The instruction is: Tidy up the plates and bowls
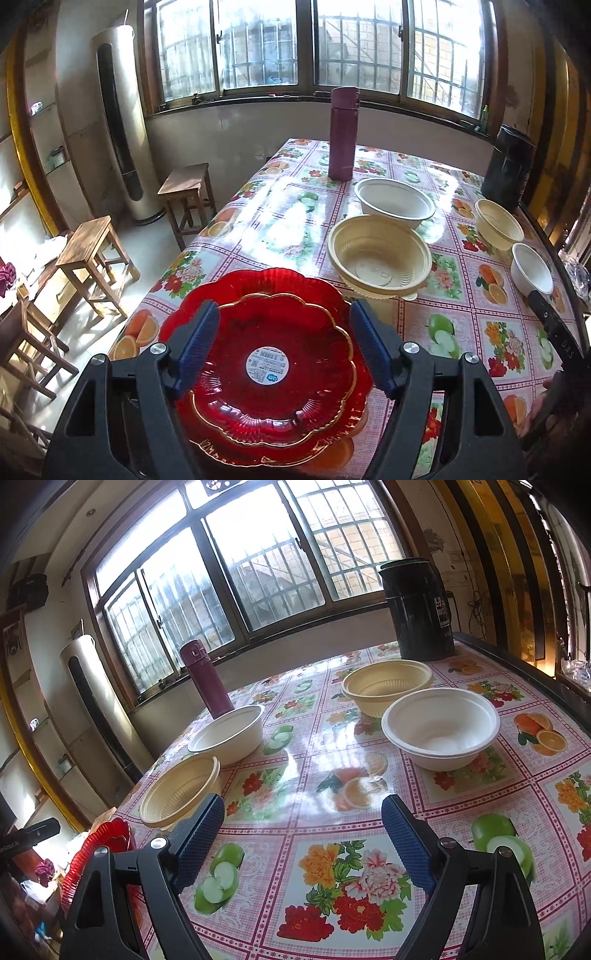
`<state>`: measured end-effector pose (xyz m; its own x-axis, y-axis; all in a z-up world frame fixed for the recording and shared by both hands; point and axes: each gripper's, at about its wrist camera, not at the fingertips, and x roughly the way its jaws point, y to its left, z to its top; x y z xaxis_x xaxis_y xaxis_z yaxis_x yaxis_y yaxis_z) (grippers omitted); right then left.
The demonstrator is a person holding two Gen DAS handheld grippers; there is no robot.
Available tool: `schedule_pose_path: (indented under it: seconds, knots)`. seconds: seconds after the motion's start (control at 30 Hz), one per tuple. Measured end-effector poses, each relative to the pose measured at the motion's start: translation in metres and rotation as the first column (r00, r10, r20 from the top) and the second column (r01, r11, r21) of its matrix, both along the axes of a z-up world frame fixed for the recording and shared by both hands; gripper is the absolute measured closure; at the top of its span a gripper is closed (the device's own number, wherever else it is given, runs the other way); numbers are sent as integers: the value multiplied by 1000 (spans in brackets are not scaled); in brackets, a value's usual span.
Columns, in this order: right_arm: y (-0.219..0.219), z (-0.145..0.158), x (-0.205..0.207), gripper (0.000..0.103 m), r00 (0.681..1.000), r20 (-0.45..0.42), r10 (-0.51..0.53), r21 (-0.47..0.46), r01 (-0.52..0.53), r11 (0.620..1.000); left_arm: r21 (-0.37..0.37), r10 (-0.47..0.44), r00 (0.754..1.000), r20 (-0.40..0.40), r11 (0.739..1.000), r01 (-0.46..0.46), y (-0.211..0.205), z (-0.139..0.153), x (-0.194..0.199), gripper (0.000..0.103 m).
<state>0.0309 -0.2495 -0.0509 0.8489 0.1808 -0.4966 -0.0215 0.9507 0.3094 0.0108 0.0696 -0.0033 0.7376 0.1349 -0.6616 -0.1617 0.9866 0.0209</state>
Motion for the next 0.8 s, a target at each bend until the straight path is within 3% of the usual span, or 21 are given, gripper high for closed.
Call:
schedule_pose_path:
  seconds: [0.33, 0.8]
  knots:
    - [-2, 3, -2, 14, 1000, 20, 21, 18, -21, 1000, 49, -105, 994, -22, 993, 106, -48, 0, 1, 30]
    - [-4, 7, -6, 14, 999, 35, 37, 58, -39, 998, 95, -186, 981, -61, 977, 191, -93, -5, 3, 30]
